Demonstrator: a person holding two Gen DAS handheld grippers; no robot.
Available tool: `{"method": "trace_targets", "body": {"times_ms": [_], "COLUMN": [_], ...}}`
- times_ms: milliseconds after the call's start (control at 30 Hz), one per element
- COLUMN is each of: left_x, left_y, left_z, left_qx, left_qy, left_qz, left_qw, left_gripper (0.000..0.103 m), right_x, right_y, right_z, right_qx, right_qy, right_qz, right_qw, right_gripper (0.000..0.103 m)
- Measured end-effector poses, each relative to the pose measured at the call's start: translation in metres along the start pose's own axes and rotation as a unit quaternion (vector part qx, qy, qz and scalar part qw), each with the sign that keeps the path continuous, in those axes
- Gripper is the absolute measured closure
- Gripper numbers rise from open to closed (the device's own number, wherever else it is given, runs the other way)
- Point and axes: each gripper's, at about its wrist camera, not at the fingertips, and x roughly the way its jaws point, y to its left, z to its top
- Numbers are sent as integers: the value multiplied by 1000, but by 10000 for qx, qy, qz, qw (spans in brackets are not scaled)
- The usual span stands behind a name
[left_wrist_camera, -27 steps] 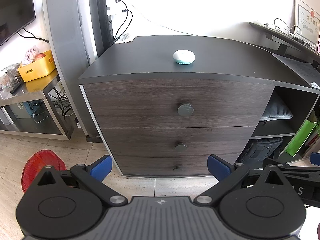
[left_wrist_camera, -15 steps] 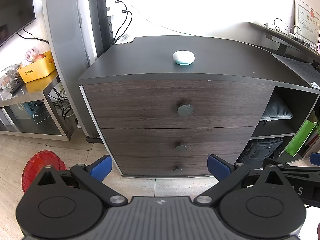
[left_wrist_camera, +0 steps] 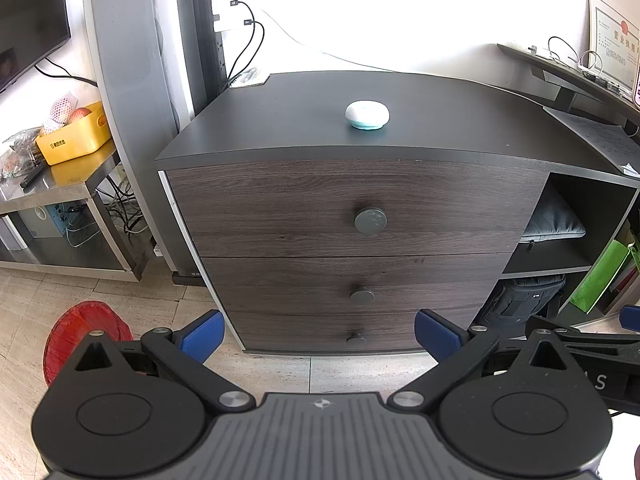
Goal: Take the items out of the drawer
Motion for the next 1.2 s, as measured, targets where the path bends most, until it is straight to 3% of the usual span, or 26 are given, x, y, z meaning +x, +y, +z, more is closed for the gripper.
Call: {"method": "trace_targets", "body": {"times_ms": [1200], "left_x": [9], "left_y": [1], "left_z": [-2], "left_qx": [10], "left_qy": [90], "left_qz": [-30], "left_qw": [10000], "left_gripper": [2], "right_x": [7], "right_y": [-4], "right_z": [-1], "right_qx": [33], "right_qy": [89], "right_qz": [28], "right_qw": [10000], "right_gripper": [3]}}
